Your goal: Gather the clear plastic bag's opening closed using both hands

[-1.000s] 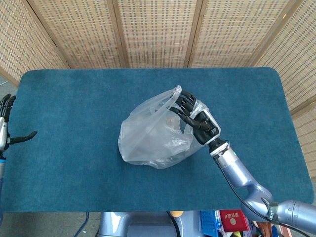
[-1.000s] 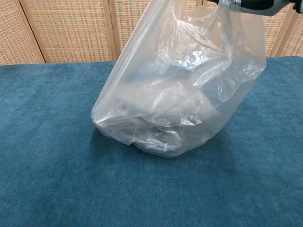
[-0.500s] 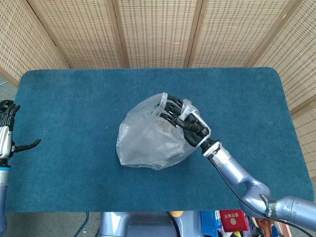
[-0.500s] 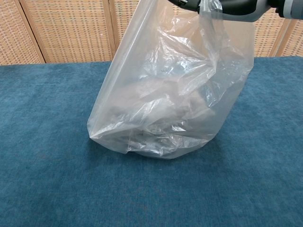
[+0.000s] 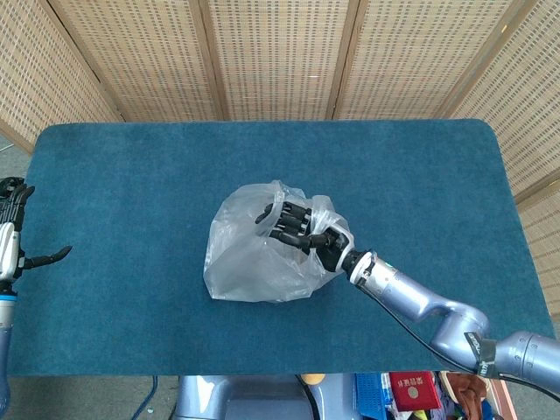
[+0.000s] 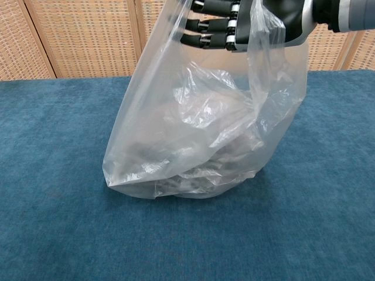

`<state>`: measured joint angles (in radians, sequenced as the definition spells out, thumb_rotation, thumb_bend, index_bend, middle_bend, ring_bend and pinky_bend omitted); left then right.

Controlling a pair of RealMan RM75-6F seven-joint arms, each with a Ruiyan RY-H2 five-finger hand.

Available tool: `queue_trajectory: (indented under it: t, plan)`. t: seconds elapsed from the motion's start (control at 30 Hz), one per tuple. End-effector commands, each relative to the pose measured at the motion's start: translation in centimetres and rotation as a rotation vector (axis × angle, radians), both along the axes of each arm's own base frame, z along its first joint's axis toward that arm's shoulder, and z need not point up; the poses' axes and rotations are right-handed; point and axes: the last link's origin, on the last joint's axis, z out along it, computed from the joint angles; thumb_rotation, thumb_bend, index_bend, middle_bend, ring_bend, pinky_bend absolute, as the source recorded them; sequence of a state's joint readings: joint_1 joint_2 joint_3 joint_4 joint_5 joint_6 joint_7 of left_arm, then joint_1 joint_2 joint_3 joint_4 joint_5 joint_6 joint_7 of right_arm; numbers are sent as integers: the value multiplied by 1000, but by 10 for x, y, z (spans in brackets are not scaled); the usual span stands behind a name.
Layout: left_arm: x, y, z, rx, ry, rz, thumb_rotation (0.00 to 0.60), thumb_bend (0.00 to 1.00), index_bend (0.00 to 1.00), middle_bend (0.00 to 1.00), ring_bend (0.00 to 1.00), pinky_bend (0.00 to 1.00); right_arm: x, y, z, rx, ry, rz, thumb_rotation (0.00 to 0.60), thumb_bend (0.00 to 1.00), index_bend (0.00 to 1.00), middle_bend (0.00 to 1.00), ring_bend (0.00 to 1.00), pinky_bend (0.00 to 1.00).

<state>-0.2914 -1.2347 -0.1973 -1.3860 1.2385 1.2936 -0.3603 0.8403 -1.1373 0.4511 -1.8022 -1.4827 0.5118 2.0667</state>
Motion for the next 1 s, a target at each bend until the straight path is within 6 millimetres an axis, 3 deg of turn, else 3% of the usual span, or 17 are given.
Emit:
queue_trajectory:
  t: [0.03,0.63,1.0]
  plan:
    - [0,0,0,0,-5,1,600,140,0,0,0,33,1,-1,1,9,27,22,600,0,376,385,215,198]
    - [-1,2,0,1,-11,6,600,142,0,0,0,33,25,-18,1,8,-153,61,600,1,330,352,144,198]
    - [-2,2,-1,2,-14,4,600,142,0,0,0,33,28,-24,-2,-108,-236,-36,600,36,248,243,55,134]
